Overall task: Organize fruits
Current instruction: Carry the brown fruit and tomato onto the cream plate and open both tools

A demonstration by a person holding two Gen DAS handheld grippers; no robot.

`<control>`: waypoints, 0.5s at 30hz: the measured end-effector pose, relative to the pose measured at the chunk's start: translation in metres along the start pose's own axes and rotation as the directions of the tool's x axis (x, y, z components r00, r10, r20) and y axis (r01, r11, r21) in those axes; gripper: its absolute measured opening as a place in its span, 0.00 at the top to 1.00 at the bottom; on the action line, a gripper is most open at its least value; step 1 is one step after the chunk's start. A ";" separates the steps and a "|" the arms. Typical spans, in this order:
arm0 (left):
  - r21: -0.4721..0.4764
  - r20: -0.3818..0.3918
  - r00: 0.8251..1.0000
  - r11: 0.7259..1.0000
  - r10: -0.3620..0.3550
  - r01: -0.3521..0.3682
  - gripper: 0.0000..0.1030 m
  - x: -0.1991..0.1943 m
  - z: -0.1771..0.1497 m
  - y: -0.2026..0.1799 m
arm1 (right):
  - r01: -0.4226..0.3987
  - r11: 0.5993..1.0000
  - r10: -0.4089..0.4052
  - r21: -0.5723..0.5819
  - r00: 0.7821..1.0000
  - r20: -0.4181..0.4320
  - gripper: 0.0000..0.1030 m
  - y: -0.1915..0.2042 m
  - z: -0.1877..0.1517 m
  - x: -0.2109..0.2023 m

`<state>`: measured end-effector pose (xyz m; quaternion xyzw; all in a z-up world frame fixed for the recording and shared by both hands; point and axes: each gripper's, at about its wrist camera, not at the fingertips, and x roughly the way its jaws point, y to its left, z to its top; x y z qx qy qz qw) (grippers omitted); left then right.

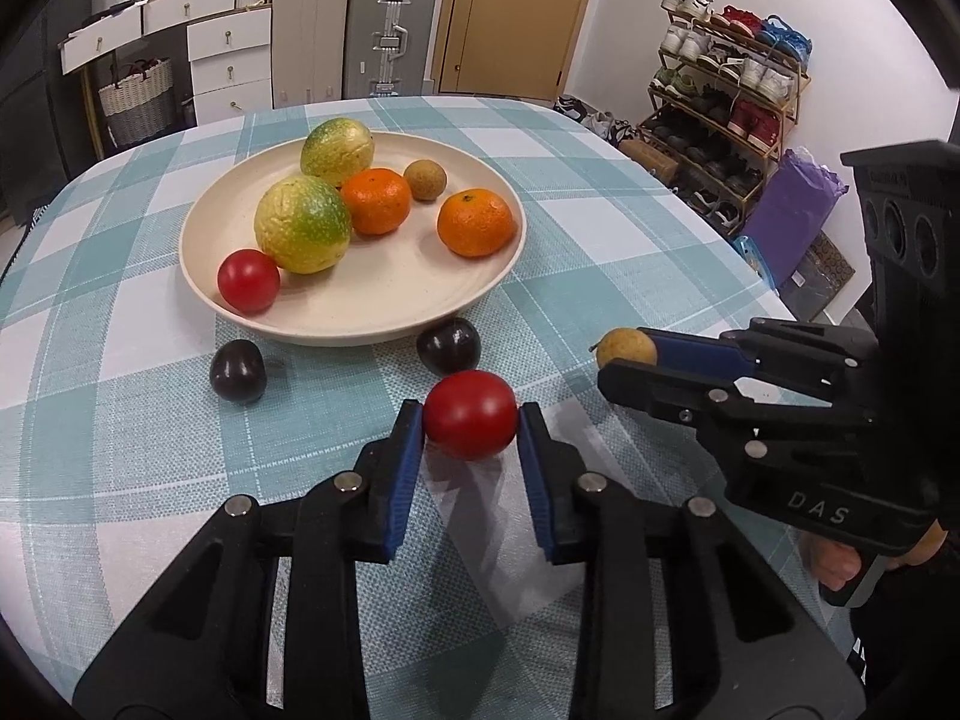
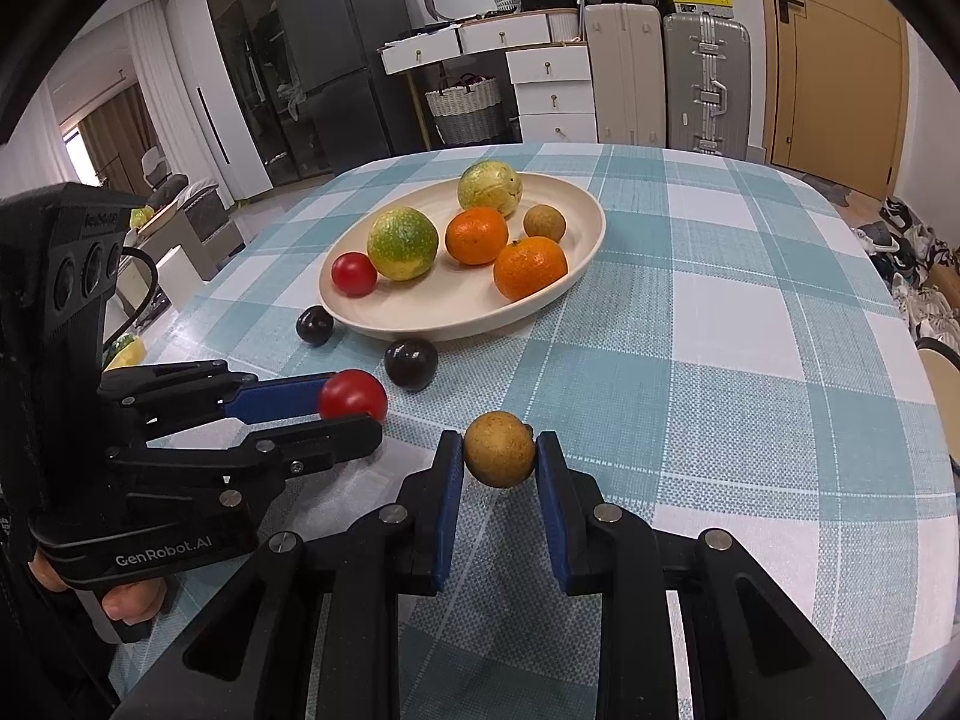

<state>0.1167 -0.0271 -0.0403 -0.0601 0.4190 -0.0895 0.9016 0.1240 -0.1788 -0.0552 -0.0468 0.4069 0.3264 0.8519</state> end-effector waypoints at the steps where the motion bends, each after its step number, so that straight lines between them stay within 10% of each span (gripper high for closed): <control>1: -0.003 0.004 1.000 1.000 0.001 -0.001 0.72 -0.002 0.000 0.001 | -0.002 1.000 0.002 -0.001 1.000 0.002 0.76 0.000 0.000 -0.001; 15: -0.045 0.072 0.997 0.998 0.035 -0.032 0.72 -0.024 0.007 0.017 | -0.010 1.000 0.010 -0.014 0.999 0.034 0.76 0.007 0.010 -0.006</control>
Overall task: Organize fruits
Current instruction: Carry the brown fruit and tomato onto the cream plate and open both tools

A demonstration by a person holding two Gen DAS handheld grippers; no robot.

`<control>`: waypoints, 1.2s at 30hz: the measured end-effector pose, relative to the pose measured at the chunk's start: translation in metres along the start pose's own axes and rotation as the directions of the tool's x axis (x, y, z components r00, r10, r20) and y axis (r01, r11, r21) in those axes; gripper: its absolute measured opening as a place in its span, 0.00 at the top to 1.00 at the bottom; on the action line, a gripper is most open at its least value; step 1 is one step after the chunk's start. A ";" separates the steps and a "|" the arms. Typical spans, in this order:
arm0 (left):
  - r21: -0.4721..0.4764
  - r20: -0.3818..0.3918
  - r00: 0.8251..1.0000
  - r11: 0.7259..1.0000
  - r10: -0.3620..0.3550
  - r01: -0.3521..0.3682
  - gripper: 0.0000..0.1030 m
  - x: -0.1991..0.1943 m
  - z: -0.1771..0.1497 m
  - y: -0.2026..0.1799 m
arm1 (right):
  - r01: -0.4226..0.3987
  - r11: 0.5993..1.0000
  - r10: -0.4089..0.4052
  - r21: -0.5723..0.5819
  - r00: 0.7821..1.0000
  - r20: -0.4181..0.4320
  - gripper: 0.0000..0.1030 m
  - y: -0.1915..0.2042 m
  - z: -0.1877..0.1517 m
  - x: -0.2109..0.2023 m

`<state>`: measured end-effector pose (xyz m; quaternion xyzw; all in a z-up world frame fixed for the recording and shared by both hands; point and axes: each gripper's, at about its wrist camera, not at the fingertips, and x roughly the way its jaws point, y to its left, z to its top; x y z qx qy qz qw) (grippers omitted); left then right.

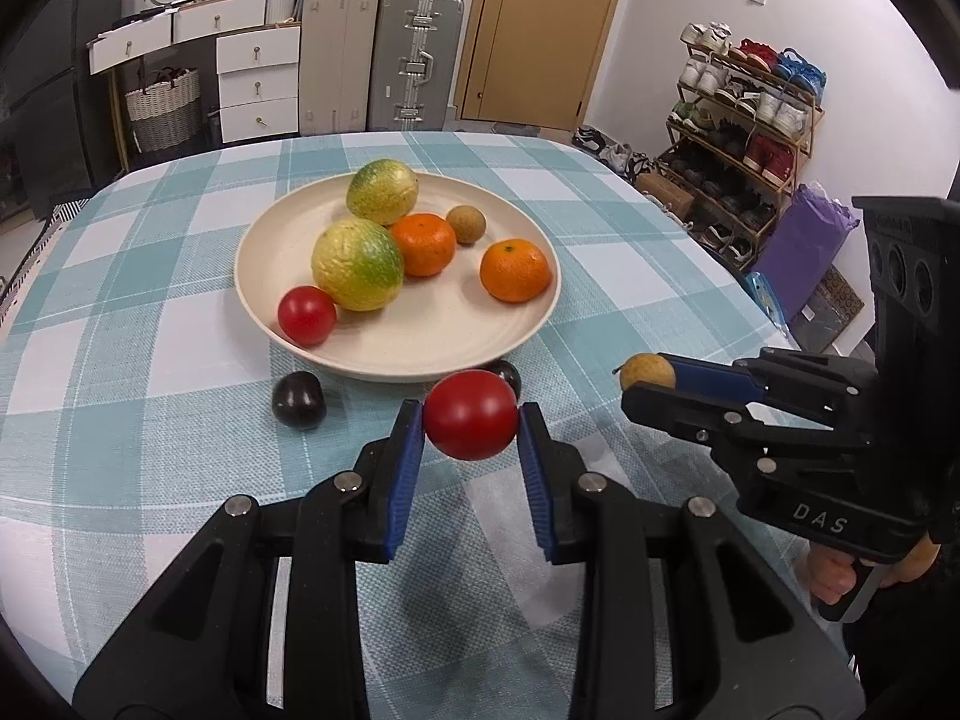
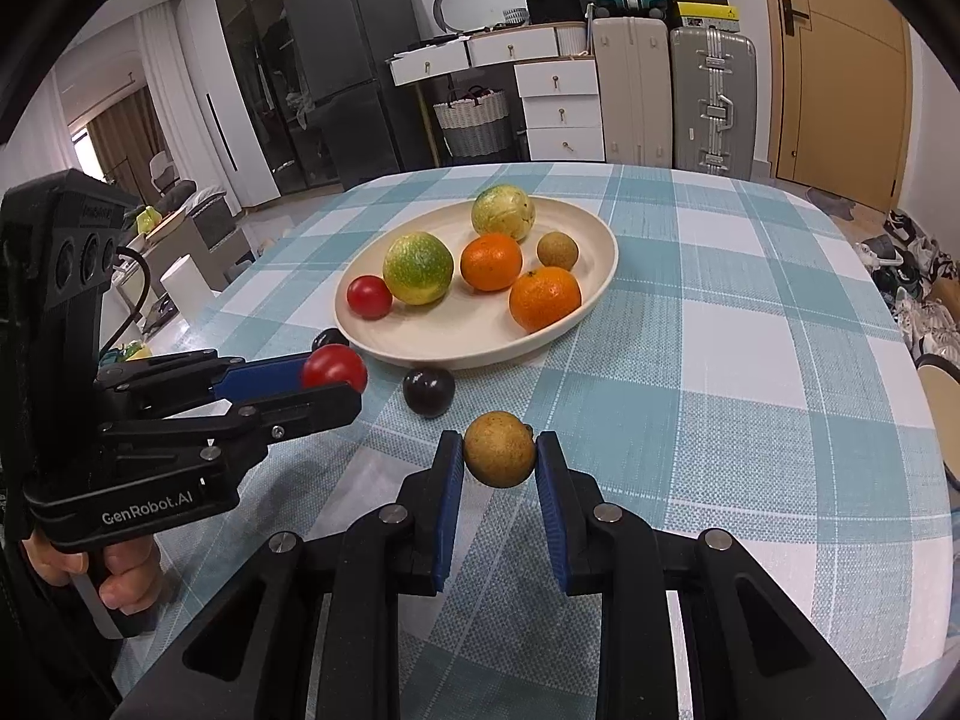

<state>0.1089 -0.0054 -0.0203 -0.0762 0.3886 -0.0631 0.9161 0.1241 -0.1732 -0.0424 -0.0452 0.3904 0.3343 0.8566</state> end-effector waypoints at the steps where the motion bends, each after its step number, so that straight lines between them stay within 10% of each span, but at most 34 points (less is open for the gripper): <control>1: -0.003 0.005 1.000 1.000 0.003 -0.003 0.72 -0.002 0.001 0.002 | -0.002 1.000 0.002 -0.001 1.000 0.003 0.76 0.001 0.001 -0.001; 36: -0.029 0.058 0.997 0.998 0.053 -0.051 0.72 0.006 0.033 0.022 | -0.016 1.000 0.015 0.004 0.998 0.065 0.76 0.011 0.043 0.016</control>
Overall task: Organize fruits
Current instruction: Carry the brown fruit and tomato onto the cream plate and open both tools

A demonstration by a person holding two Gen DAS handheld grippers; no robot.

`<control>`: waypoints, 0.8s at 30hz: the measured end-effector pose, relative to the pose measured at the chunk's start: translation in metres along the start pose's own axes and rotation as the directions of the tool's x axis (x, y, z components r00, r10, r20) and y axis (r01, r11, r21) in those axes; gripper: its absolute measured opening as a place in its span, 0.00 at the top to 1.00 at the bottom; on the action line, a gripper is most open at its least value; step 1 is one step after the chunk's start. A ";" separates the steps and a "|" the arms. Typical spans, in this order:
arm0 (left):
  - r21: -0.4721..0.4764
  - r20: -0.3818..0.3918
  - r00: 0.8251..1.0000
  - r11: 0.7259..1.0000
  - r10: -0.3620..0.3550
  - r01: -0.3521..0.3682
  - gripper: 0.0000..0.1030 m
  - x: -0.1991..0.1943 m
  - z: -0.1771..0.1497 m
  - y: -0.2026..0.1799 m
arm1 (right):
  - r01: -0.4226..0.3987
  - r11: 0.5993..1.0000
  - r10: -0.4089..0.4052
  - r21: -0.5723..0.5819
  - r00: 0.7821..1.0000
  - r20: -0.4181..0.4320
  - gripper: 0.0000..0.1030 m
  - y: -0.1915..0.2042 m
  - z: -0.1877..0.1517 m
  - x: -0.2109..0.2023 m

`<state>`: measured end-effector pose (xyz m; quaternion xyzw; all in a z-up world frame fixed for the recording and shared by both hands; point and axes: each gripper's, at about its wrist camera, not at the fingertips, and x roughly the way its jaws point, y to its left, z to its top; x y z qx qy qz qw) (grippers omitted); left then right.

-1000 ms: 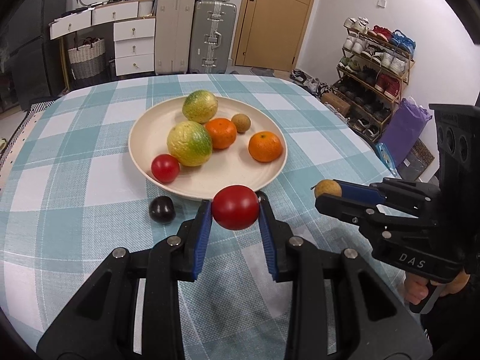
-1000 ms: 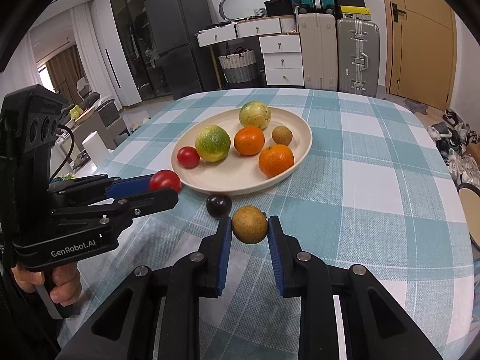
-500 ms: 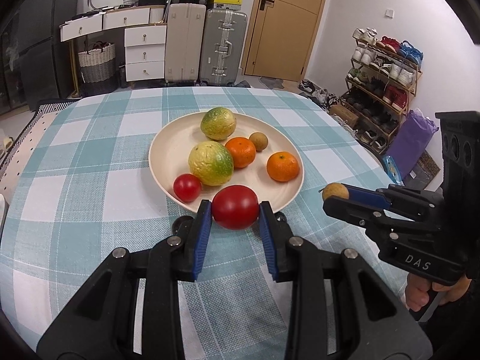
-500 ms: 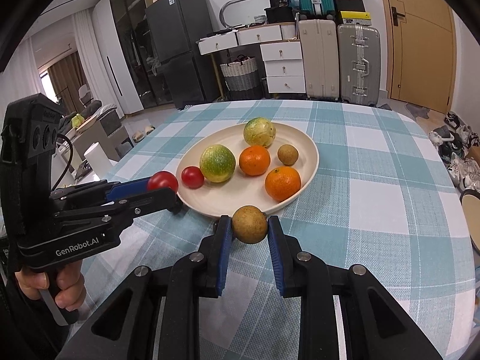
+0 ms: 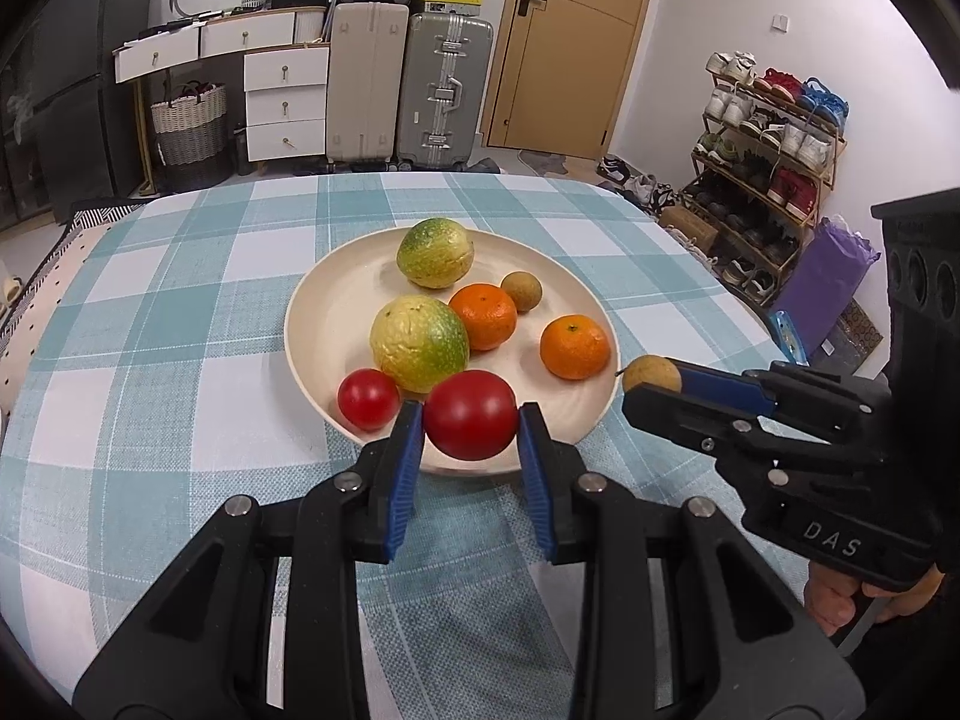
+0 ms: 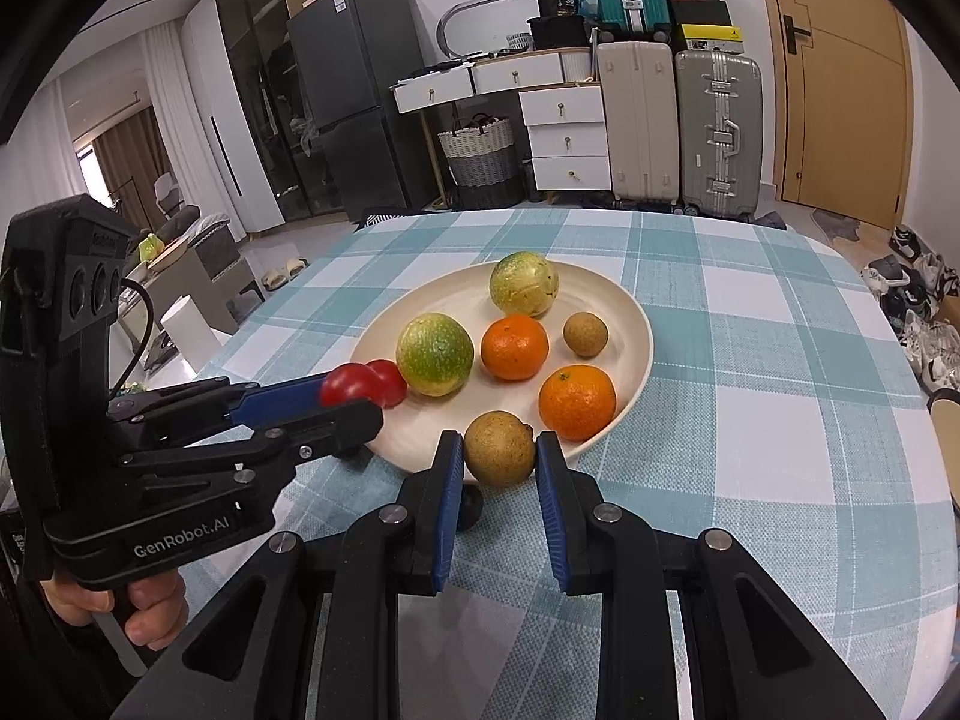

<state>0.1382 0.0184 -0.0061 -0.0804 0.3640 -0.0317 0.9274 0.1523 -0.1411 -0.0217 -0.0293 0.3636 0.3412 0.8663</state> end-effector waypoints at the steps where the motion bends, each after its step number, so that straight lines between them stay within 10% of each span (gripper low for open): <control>1: 0.004 -0.002 1.000 1.000 0.001 -0.001 0.72 0.002 0.000 -0.001 | 0.000 1.000 0.000 -0.001 1.000 -0.001 0.76 0.000 0.001 0.001; 24: 0.023 -0.038 0.999 0.999 0.028 -0.027 0.72 0.029 0.000 -0.001 | 0.004 1.000 -0.004 0.000 0.999 -0.034 0.76 -0.006 0.009 0.029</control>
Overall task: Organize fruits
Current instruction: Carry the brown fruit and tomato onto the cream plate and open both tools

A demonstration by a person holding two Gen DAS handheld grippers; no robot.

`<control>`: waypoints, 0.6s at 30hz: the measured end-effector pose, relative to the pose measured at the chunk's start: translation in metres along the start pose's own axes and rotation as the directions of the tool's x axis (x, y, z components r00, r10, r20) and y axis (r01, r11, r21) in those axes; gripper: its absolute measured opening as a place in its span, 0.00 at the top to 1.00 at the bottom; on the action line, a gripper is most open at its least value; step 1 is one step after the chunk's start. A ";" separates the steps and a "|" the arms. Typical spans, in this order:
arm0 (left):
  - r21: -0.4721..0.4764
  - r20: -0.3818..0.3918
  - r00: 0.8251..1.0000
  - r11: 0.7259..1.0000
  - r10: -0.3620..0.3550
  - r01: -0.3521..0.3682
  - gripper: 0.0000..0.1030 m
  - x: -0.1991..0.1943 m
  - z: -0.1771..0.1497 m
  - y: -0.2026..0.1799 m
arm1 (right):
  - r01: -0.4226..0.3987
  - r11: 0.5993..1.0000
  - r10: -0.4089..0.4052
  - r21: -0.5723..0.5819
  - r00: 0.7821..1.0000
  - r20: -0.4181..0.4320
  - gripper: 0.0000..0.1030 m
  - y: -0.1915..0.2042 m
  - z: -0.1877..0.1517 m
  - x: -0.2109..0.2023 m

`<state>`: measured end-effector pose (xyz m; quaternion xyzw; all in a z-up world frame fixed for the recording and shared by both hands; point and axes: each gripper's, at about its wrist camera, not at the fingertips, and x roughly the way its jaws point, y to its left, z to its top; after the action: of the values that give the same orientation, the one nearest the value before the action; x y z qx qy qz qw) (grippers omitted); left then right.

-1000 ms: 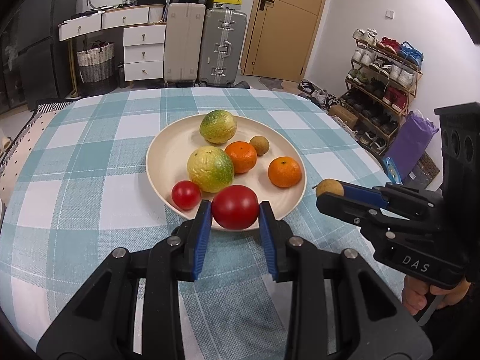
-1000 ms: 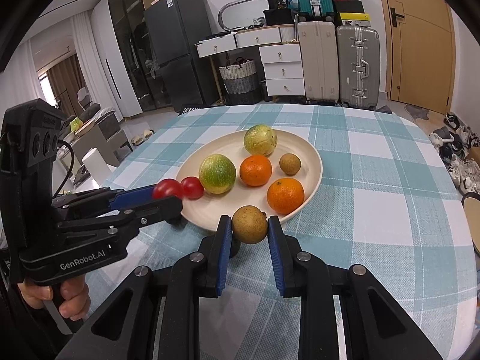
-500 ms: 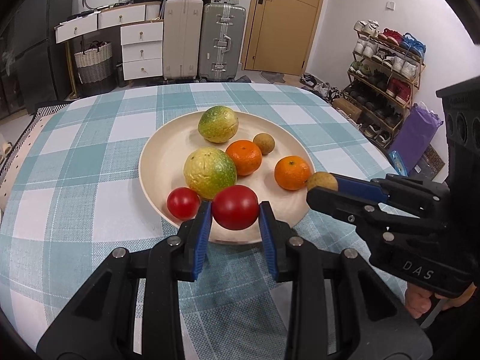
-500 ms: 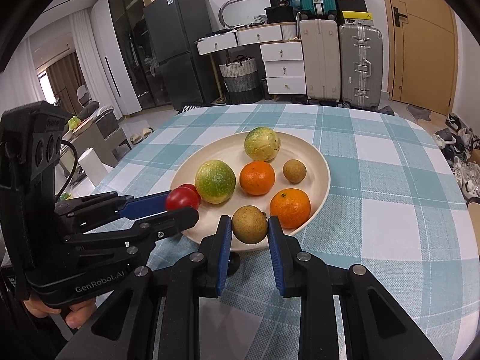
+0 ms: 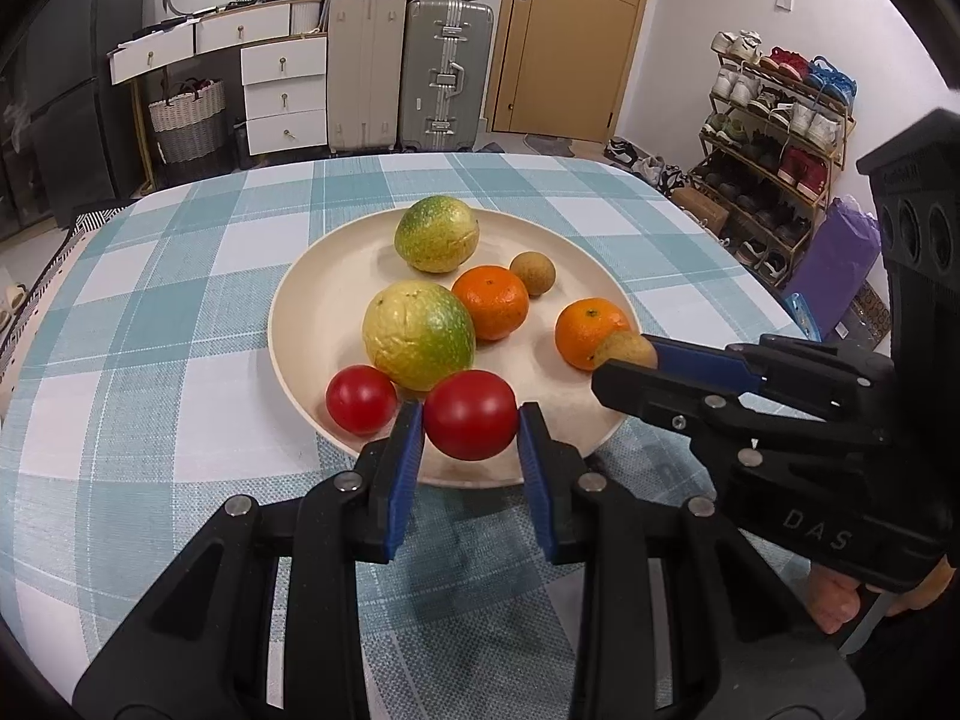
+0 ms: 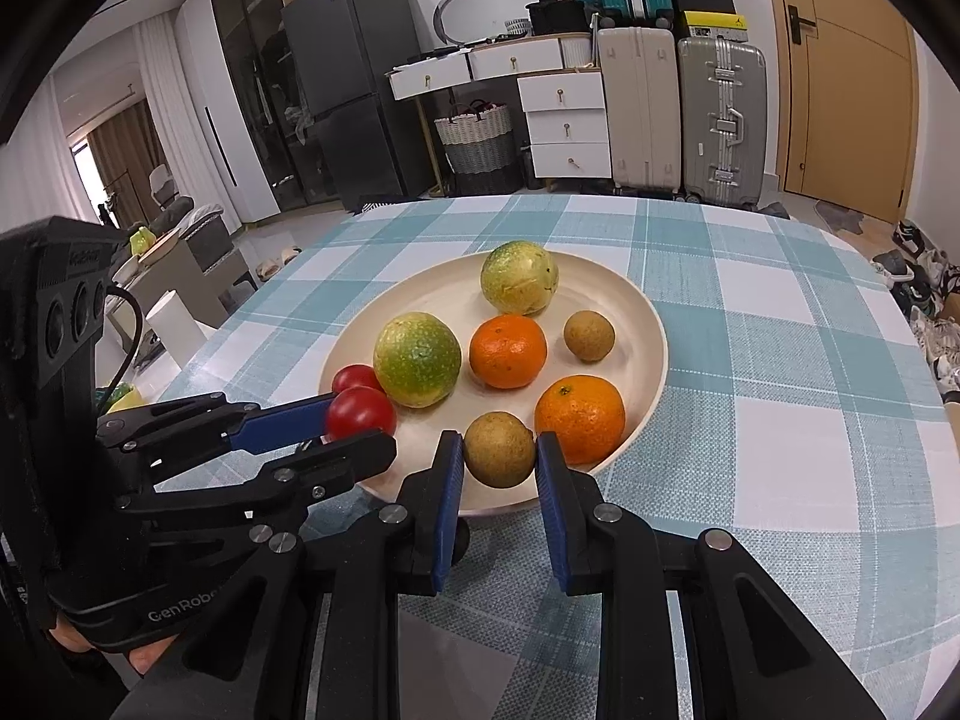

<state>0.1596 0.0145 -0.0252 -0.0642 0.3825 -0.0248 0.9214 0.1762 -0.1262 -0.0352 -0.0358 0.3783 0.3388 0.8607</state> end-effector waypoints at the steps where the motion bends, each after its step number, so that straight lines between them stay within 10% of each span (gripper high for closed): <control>1: 0.002 0.000 1.000 1.000 0.001 -0.001 0.72 0.001 0.000 0.000 | 0.002 1.000 -0.002 -0.003 1.000 -0.002 0.76 0.000 0.000 0.001; 18: -0.007 -0.009 1.000 1.000 0.009 -0.009 0.72 0.008 -0.001 0.004 | -0.001 1.000 0.001 0.001 1.000 -0.024 0.76 -0.002 0.001 0.014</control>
<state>0.1646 0.0175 -0.0316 -0.0657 0.3868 -0.0195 0.9196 0.1849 -0.1196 -0.0442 -0.0394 0.3889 0.3386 0.8559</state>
